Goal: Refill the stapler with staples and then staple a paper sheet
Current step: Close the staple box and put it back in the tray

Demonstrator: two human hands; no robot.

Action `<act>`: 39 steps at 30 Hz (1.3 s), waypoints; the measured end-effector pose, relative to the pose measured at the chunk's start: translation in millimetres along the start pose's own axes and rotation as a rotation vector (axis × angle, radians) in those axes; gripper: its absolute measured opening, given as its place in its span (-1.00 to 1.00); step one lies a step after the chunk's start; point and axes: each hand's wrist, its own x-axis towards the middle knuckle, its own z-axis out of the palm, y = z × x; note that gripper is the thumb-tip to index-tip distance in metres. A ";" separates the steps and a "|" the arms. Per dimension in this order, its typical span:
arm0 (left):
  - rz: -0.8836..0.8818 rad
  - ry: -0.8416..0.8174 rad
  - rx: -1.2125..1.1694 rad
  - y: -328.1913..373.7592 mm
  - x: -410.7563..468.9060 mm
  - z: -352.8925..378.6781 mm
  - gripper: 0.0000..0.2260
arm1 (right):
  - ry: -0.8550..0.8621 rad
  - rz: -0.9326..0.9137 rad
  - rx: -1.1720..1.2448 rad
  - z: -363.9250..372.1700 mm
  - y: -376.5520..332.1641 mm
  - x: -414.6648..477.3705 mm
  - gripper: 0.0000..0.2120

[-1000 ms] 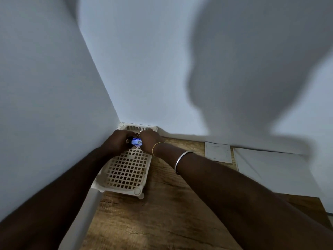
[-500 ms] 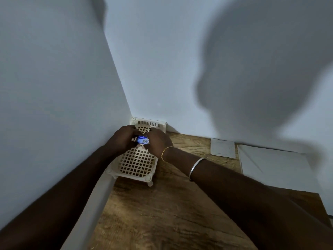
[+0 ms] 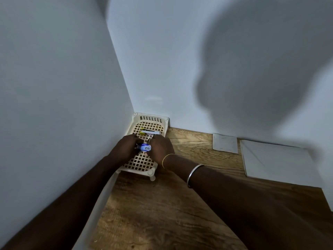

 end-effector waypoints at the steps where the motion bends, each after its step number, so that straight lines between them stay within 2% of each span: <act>1: -0.008 0.003 -0.004 -0.8 -0.4 0.6 -0.64 | 0.001 0.002 -0.001 1.0 -0.7 -0.2 -0.69; 18: -0.039 -0.016 0.036 -5.2 2.9 11.4 -0.62 | 0.005 0.023 -0.012 9.5 -0.9 0.8 -0.71; 23: -0.061 -0.011 0.003 -8.1 1.7 13.8 -0.56 | -0.005 0.025 -0.018 9.0 -0.6 2.4 -0.66; 34: -0.038 0.002 -0.051 -8.3 -5.5 13.8 -0.58 | -0.052 0.014 -0.009 4.1 1.2 -0.7 -0.59; 39: -0.049 0.039 -0.057 -11.7 -16.8 19.0 -0.47 | 0.012 0.000 0.024 4.3 7.2 -10.3 -0.62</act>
